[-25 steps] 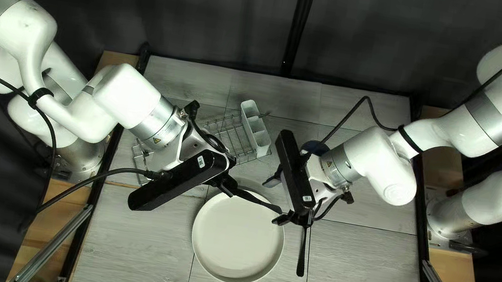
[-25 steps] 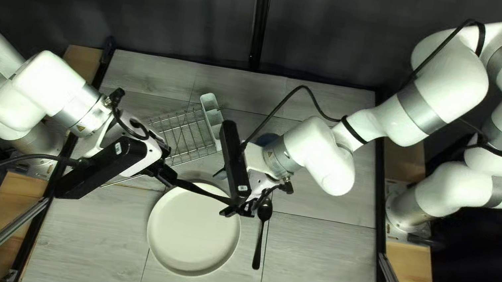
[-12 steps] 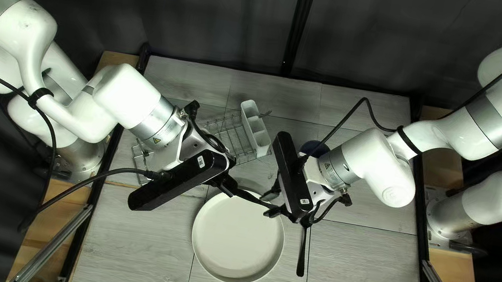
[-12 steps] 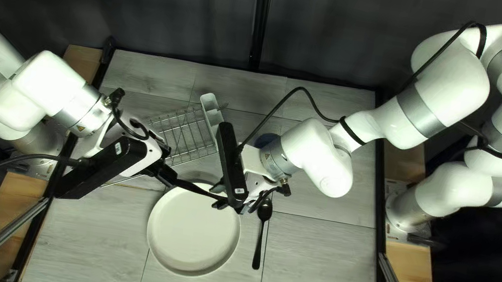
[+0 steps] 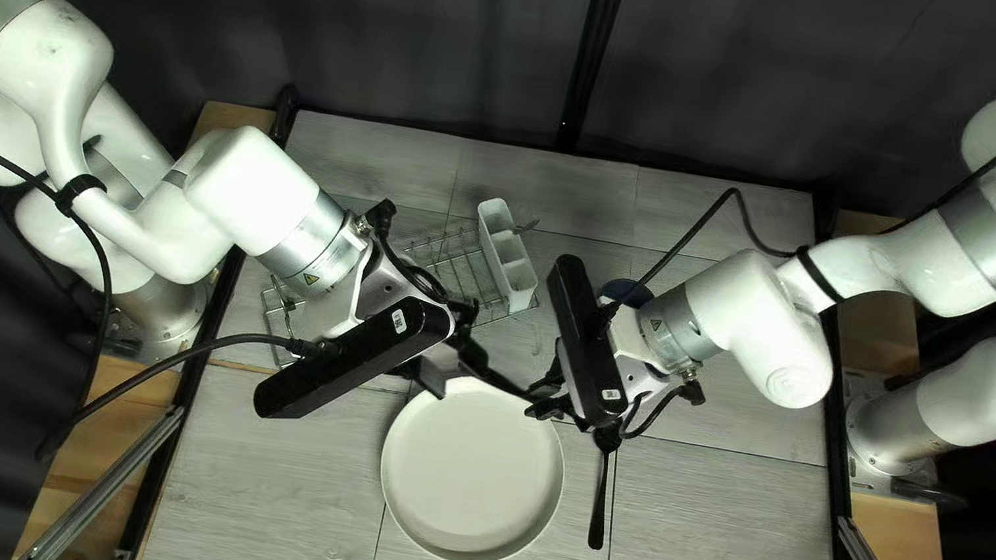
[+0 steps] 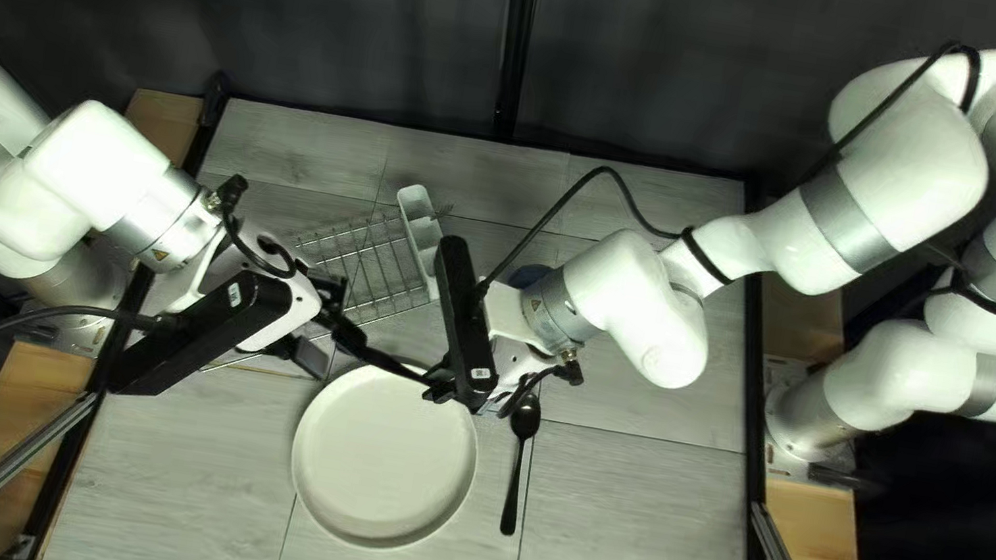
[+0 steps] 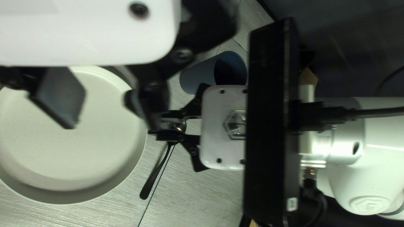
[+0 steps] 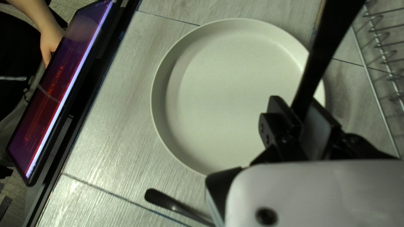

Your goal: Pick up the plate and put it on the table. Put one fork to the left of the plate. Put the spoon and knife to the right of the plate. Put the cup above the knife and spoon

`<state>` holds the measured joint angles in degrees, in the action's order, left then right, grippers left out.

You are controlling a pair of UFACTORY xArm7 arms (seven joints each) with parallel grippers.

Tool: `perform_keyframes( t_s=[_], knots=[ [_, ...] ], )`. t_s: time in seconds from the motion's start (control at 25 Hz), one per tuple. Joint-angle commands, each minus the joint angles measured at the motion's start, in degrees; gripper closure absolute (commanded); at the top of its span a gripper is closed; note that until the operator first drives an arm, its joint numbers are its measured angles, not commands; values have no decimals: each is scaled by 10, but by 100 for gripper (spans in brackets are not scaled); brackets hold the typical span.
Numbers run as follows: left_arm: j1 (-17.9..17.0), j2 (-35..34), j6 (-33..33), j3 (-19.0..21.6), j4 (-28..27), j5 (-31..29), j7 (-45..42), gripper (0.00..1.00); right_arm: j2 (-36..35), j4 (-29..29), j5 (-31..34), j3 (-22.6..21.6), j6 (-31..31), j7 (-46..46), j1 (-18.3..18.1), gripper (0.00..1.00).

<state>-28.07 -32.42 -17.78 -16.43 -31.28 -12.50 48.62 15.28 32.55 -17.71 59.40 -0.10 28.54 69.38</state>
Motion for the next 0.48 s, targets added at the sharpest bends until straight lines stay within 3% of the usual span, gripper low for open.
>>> perform_keyframes(
  t_s=[0.04,0.12,0.2,0.48],
  knots=[
    [0,0,0,0,0,0,0,0,38,-84,123,-348,99,-217,-352,100],
    [0,0,0,0,0,0,0,0,61,-101,151,-398,129,-276,-400,100],
    [0,0,0,0,0,0,0,0,69,-107,160,-411,146,-303,-417,100],
    [0,0,0,0,0,0,0,0,64,-107,162,-413,156,-315,-422,100]
  ],
)
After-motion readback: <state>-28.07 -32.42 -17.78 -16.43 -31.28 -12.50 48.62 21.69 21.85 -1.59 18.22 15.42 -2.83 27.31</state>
